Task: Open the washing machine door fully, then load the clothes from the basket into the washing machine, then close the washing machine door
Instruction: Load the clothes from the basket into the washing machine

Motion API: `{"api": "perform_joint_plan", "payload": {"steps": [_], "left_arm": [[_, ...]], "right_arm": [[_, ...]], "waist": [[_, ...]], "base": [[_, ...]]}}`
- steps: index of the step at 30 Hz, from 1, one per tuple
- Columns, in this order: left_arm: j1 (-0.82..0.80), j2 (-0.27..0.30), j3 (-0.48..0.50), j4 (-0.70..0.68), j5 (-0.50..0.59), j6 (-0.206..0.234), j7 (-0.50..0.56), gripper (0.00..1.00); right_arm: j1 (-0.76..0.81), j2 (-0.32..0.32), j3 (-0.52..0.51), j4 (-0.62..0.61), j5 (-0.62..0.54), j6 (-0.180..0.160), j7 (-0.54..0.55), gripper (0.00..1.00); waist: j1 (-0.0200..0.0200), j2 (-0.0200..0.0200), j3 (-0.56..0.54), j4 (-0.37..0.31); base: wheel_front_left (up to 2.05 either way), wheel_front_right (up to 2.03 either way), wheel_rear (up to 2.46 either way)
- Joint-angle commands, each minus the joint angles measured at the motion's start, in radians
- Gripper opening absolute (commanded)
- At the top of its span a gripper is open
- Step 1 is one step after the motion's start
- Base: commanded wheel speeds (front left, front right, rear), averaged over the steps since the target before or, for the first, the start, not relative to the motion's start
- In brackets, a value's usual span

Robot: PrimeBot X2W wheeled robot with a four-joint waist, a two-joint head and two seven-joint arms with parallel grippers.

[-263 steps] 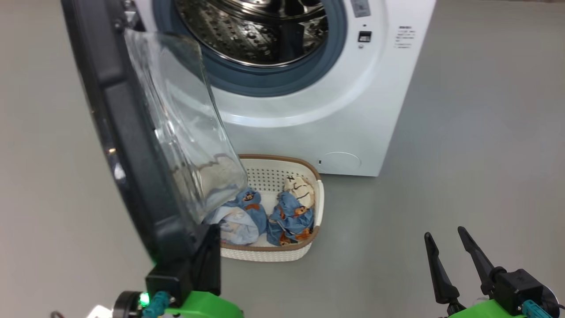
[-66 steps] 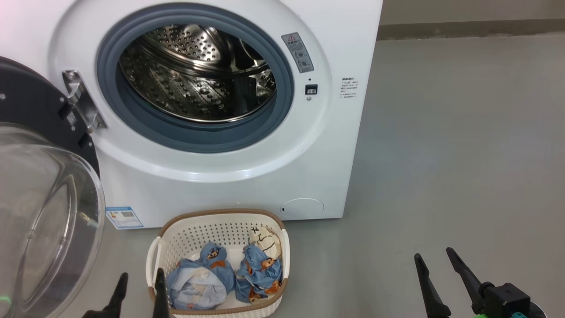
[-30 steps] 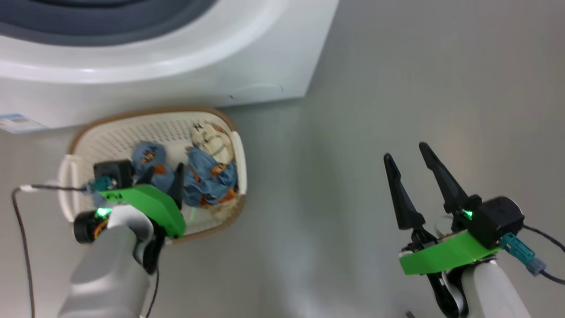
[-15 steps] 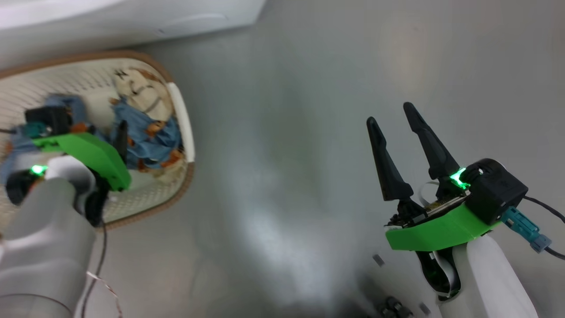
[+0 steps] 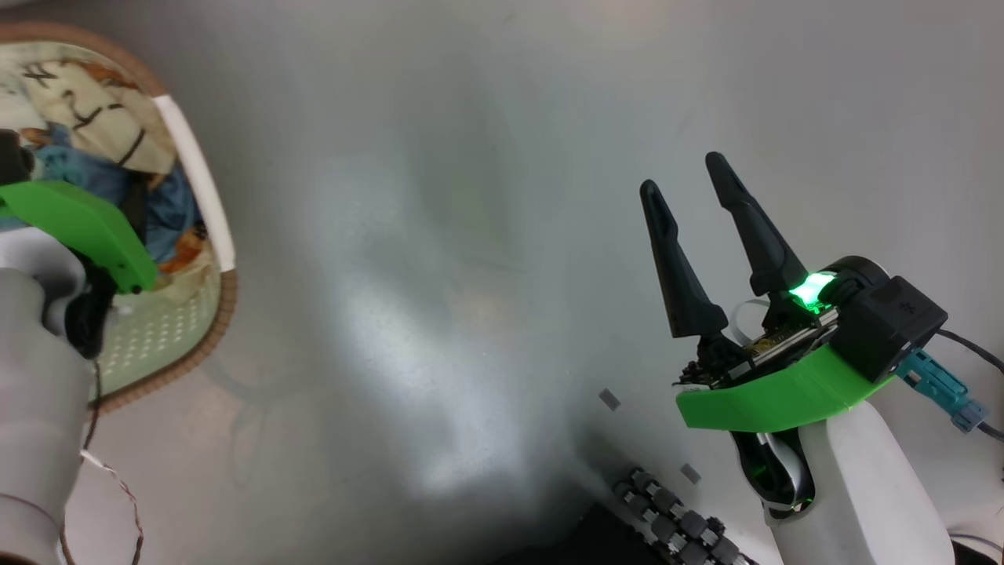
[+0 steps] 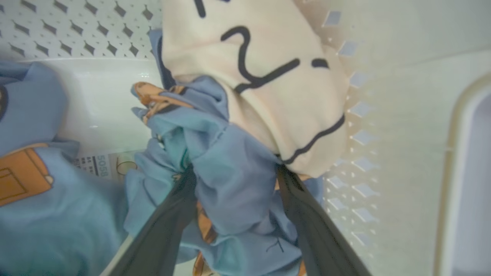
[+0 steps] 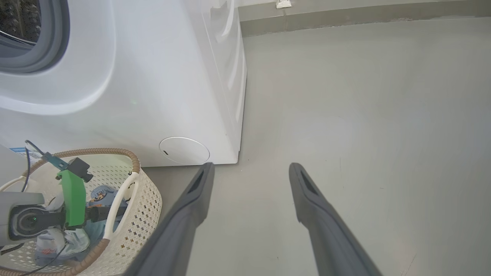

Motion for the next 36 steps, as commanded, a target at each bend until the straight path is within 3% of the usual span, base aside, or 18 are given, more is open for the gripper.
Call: {"api": "perform_joint_plan", "payload": {"steps": [1,2,4,5,13,27,36], "left_arm": [[-0.003,0.035,0.012,0.002,-0.003,-0.003,-0.002,1.0],[-0.009,0.036,0.013,0.011,-0.004,-0.003,-0.005,1.0],[-0.016,0.035,0.011,0.026,-0.005,-0.003,-0.01,0.26],[-0.02,0.034,0.011,0.033,-0.006,-0.002,-0.015,0.0],[-0.023,0.018,0.007,0.062,-0.011,-0.002,-0.062,0.0],[0.046,-0.017,0.009,0.073,-0.022,0.0,-0.258,0.0],[0.126,-0.032,0.025,-0.007,-0.001,0.041,-0.322,0.0]], "right_arm": [[0.027,-0.001,0.019,-0.024,0.012,0.003,-0.012,1.0],[0.028,-0.001,0.02,-0.025,0.014,0.003,-0.012,1.0],[0.03,-0.001,0.021,-0.023,0.015,0.003,-0.012,1.0],[0.03,-0.001,0.021,-0.023,0.016,0.003,-0.012,1.0],[0.024,-0.001,0.005,-0.013,0.016,0.003,-0.012,1.0],[0.036,-0.001,-0.045,0.02,-0.042,0.003,-0.012,1.0],[0.075,-0.001,-0.093,0.056,-0.093,0.003,-0.012,1.0]], "waist": [[0.0,-0.0001,0.029,-0.029],[0.0,-0.0001,0.03,-0.03],[0.0,-0.0001,0.029,-0.03],[0.0,-0.0001,0.028,-0.03],[0.0,-0.0001,0.011,-0.008],[0.0,-0.0001,-0.114,0.076],[0.0,-0.0001,-0.231,0.151]], "base": [[0.0,0.0,0.0],[0.0,0.0,0.0],[0.0,0.0,0.0],[0.0,0.0,0.0],[0.0,0.0,0.0],[0.0,0.0,0.0],[0.0,0.0,0.0]]}}
